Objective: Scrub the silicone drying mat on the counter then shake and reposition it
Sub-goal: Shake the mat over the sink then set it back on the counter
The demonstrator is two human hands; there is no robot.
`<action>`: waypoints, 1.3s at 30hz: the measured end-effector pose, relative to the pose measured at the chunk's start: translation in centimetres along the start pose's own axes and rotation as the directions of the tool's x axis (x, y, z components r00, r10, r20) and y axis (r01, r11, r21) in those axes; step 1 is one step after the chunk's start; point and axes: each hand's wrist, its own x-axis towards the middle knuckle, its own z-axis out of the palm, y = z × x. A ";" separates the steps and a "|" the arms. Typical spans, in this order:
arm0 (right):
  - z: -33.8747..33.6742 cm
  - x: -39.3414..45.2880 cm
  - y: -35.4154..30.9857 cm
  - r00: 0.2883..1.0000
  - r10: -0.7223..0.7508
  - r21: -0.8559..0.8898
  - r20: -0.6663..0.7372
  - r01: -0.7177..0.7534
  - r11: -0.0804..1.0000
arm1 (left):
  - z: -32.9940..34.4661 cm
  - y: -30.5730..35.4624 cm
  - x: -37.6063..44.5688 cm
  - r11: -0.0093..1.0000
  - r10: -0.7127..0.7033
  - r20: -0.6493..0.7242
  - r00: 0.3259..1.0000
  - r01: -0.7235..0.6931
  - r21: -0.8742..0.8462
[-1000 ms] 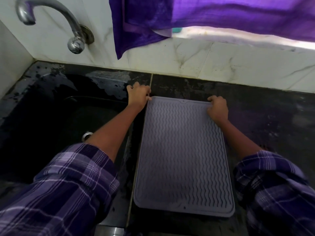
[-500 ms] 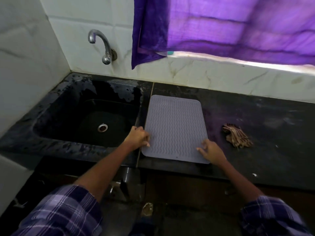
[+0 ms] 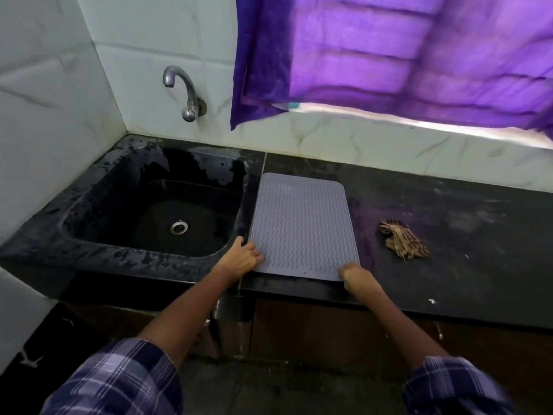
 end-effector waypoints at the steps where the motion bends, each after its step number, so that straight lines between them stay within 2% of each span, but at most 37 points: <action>1: -0.1 0.2 -0.2 1.000 0.007 0.000 0.009 -0.007 1.000 | -0.1 0.0 0.2 1.000 0.015 0.010 1.000 -0.015 0.022; 3: -0.3 0.6 -0.6 0.998 0.046 0.027 0.042 -0.048 0.999 | -0.3 0.1 0.8 0.998 0.014 0.050 0.999 -0.017 0.053; 8: -0.9 0.8 -1.0 0.990 0.114 0.092 0.082 -0.121 0.988 | -0.6 -0.7 0.9 0.999 0.035 0.095 0.995 -0.031 -0.036; 15: -1.6 1.0 -1.6 0.984 0.138 0.050 0.113 -0.144 0.988 | 1.1 0.0 0.9 0.998 0.062 0.056 0.997 -0.063 0.020; 39: -1.0 -0.2 -2.2 0.987 0.150 0.111 0.060 -0.156 0.981 | 0.5 -0.4 1.3 0.996 0.067 0.120 0.990 -0.074 0.050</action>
